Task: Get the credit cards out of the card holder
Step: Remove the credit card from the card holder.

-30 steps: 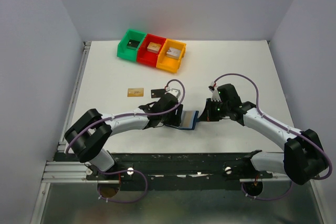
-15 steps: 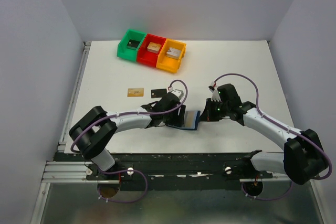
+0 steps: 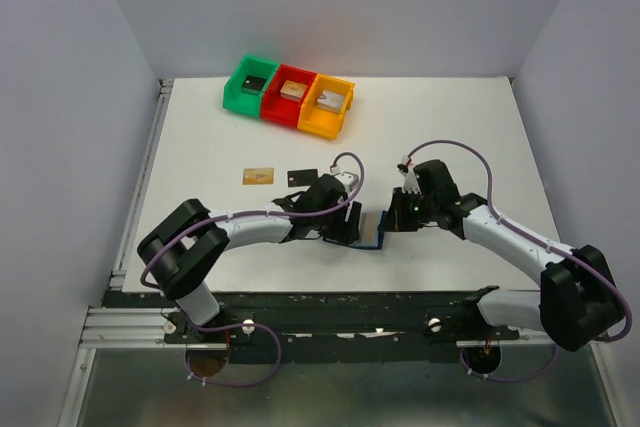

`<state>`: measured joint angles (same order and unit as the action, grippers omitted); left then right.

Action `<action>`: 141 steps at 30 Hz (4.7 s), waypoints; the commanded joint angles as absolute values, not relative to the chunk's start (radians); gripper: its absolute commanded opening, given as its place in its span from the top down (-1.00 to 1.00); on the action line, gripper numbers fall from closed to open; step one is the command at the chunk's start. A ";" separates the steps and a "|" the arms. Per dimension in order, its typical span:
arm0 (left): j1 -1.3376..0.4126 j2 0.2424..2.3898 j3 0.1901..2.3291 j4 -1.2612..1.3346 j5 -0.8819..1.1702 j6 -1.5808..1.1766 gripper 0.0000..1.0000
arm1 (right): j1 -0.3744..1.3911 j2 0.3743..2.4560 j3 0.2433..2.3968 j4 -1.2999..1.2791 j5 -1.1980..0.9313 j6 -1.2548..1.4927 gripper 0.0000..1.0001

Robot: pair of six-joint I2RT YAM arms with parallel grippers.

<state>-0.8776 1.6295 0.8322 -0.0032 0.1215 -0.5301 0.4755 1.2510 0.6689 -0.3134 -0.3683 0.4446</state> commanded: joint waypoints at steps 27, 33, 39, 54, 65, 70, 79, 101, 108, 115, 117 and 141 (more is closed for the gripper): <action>-0.922 1.663 0.896 0.040 0.222 -0.466 -0.55 | 0.474 1.275 0.664 -0.310 -0.371 0.439 0.99; -0.922 1.641 0.882 0.067 0.225 -0.466 -0.56 | 0.474 1.275 0.661 -0.308 -0.370 0.439 0.99; -0.934 1.609 0.858 0.133 0.267 -0.451 -0.56 | 0.474 1.270 0.660 -0.308 -0.371 0.442 0.99; -0.957 1.654 0.906 0.115 0.331 -0.420 -0.56 | 0.476 1.255 0.652 -0.316 -0.353 0.448 0.99; -0.933 1.540 0.801 0.120 0.112 -0.498 -0.57 | 0.474 1.242 0.634 -0.324 -0.313 0.459 0.99; -0.833 1.508 0.695 0.172 0.135 -0.606 -0.51 | 0.472 1.250 0.634 -0.322 -0.310 0.457 0.99; -0.831 1.493 0.667 0.149 0.126 -0.614 -0.57 | 0.474 1.246 0.634 -0.327 -0.311 0.456 0.99; -0.887 1.674 0.841 0.124 0.331 -0.497 -0.57 | 0.474 1.272 0.640 -0.318 -0.334 0.457 0.99; -0.905 1.707 0.879 0.129 0.388 -0.462 -0.57 | 0.474 1.272 0.638 -0.321 -0.327 0.456 0.99; -0.936 1.736 0.929 0.117 0.443 -0.414 -0.57 | 0.474 1.266 0.627 -0.321 -0.302 0.468 0.99; -0.946 1.750 0.948 0.104 0.456 -0.400 -0.57 | 0.474 1.262 0.626 -0.321 -0.293 0.472 0.99; -0.930 1.410 0.680 0.178 0.106 -0.511 -0.63 | 0.474 1.270 0.594 -0.314 -0.268 0.503 0.99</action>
